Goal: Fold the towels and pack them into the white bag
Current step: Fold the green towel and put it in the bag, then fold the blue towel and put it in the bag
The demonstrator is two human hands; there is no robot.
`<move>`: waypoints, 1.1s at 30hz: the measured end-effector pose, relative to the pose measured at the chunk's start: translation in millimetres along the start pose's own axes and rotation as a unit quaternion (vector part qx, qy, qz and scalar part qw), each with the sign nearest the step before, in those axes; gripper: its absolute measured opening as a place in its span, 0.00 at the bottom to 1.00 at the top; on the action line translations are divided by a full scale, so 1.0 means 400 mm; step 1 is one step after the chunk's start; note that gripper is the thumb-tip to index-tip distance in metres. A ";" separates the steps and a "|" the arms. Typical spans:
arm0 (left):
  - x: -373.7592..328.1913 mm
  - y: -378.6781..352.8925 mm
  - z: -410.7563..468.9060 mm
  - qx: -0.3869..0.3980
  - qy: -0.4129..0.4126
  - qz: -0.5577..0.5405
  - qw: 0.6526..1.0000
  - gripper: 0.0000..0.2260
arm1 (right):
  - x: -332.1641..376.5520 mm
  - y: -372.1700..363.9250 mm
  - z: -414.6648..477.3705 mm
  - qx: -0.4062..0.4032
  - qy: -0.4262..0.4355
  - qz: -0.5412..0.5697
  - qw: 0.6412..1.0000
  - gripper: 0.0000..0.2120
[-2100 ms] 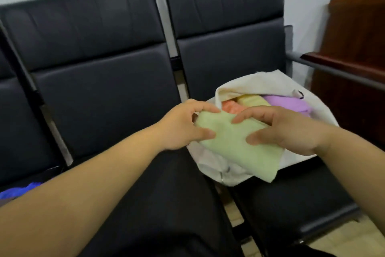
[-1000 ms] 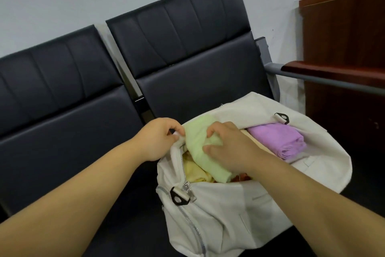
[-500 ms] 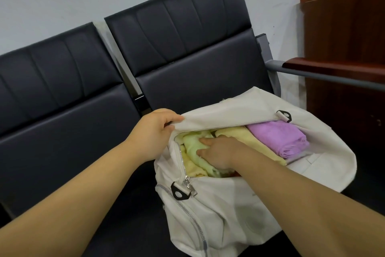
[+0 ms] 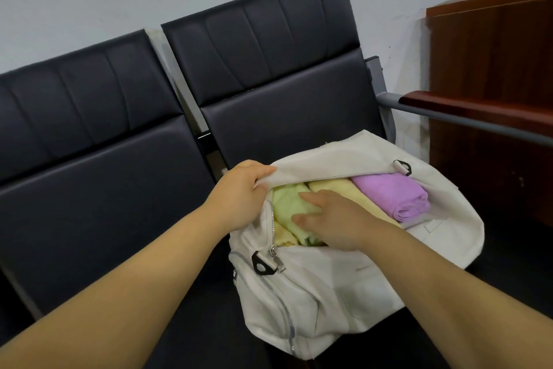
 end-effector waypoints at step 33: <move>1.078 0.758 -1.467 -0.173 0.410 0.086 0.891 0.29 | 1.311 -1.050 -0.154 0.160 0.313 -0.183 0.918 0.26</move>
Point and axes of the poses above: each hand's wrist, its own z-axis towards the middle knuckle, its own y-axis out of the back of the hand, x = y × z, the point moved 7 cm from there along z, towards the middle knuckle, and after that the axes turned 14 degrees about -z, right-handed, at the moved point
